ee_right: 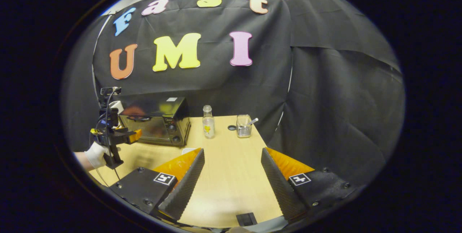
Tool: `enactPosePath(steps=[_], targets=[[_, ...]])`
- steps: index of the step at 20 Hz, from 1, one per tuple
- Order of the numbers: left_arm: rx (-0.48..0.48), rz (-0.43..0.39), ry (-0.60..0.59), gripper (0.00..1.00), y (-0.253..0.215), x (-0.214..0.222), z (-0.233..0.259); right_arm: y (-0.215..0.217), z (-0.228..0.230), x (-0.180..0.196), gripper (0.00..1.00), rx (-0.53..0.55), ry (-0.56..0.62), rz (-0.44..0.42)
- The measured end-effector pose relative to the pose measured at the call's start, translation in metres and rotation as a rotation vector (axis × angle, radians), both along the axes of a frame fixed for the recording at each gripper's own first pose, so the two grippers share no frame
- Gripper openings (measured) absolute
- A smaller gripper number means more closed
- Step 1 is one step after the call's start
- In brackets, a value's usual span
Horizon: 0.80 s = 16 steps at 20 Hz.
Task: Open the electric oven with the left hand, put the food in, and close the electric oven.
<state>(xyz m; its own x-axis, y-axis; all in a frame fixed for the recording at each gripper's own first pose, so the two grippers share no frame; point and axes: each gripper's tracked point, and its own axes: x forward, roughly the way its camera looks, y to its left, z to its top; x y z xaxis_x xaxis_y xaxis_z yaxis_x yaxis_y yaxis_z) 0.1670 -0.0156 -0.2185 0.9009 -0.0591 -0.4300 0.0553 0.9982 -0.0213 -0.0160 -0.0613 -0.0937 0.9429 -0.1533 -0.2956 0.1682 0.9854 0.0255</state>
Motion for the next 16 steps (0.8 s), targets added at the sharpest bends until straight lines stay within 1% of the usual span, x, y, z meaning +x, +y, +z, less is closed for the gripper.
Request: enactPosePath(steps=[5,8,12,14,16], targets=[[0.007,-0.012,-0.047,0.97,-0.005,-0.006,0.018,0.001,-0.002,0.001,0.99,0.012,0.002,-0.002],[0.0,-0.019,-0.083,0.98,-0.008,-0.02,0.04,0.004,0.003,0.004,1.0,0.011,-0.018,0.008],[0.004,-0.031,-0.183,0.98,-0.011,-0.045,0.102,0.009,0.026,0.006,0.99,0.024,-0.092,0.029],[-0.001,-0.032,-0.252,0.98,-0.011,-0.062,0.139,0.005,0.04,0.008,1.0,0.014,-0.137,0.029],[0.01,-0.02,-0.327,0.97,-0.006,-0.083,0.177,0.003,0.054,0.002,1.0,-0.007,-0.18,0.042]])
